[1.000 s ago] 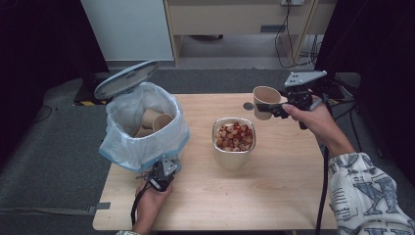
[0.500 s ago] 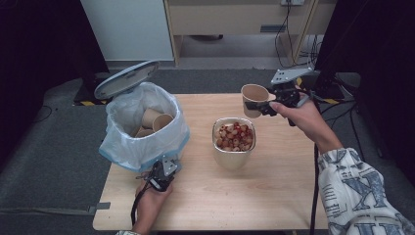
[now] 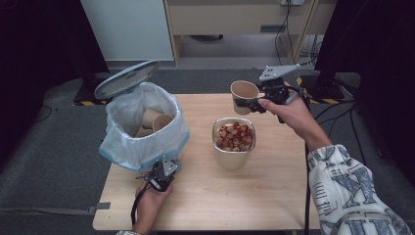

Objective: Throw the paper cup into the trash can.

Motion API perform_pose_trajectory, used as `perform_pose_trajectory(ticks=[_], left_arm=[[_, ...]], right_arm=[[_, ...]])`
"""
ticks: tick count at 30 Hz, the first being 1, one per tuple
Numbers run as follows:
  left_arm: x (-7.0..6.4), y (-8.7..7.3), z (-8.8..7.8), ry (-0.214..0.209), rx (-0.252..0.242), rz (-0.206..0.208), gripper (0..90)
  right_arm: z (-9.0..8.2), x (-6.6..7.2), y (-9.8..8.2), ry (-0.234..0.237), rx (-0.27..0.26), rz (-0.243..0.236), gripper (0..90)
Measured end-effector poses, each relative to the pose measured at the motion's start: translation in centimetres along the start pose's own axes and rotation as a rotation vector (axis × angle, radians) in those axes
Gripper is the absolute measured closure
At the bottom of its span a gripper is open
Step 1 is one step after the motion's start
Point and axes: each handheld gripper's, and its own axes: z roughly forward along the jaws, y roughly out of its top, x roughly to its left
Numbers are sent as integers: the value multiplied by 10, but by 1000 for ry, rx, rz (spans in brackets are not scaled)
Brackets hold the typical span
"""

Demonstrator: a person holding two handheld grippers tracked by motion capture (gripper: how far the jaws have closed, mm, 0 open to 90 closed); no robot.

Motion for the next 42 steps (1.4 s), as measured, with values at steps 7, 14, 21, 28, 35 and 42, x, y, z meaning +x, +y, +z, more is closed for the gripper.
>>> perform_pose_trajectory(ticks=[7,14,21,28,35,42], left_arm=[[0,0,0,1,0,4,898],[-1,0,0,2,4,13,898],[-1,0,0,2,2,12,897],[-2,0,0,3,4,17,898],[-2,0,0,2,4,18,898],[-3,1,0,7,6,26,897]], right_arm=[[13,10,10,21,-7,-5,339],[28,20,24,40,-11,-12,339],[43,28,30,55,-10,-7,339],[54,35,39,63,-21,5,339],[67,43,48,70,-29,16,338],[75,49,58,90,-44,25,337]])
